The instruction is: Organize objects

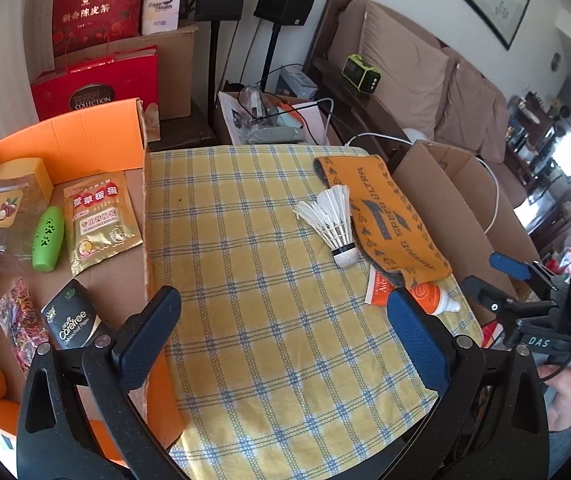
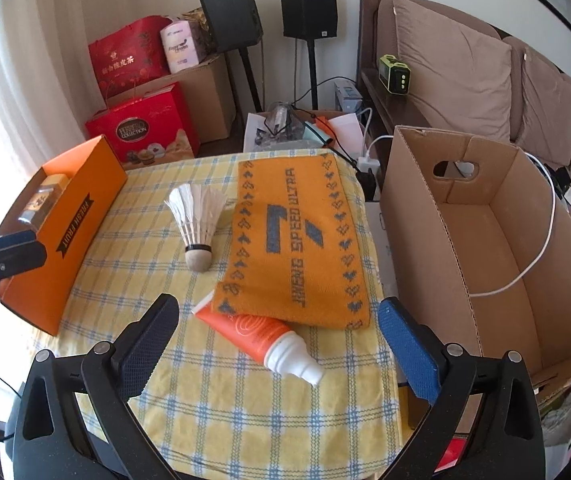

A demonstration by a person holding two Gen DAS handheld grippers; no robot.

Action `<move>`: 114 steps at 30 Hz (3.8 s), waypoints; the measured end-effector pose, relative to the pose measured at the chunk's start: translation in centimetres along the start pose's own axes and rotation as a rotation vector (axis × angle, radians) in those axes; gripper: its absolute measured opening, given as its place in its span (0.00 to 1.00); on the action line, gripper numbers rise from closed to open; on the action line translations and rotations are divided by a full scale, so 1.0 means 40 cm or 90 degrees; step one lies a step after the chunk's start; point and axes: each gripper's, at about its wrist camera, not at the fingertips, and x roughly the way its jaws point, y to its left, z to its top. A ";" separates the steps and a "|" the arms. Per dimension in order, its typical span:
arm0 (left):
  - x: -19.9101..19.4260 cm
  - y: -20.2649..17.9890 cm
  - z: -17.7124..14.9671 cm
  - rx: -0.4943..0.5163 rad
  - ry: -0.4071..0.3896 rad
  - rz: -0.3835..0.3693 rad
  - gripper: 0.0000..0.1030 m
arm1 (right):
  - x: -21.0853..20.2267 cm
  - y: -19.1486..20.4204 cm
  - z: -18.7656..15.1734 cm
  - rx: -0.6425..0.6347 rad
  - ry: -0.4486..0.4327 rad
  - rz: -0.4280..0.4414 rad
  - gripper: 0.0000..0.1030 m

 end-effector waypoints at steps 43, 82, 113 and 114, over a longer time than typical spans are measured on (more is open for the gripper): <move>0.081 -0.044 0.026 -0.008 0.035 -0.027 1.00 | 0.176 0.064 -0.082 -0.081 0.070 0.059 0.40; 0.206 -0.098 -0.086 -0.053 0.140 -0.057 0.96 | 0.005 0.062 -0.121 -0.078 0.027 0.046 0.62; 0.224 -0.179 -0.126 0.067 0.155 -0.024 0.48 | -0.045 -0.015 -0.125 0.012 0.004 0.057 0.62; 0.225 -0.179 -0.125 0.066 0.153 -0.023 0.51 | -0.045 -0.013 -0.123 0.013 0.004 0.059 0.62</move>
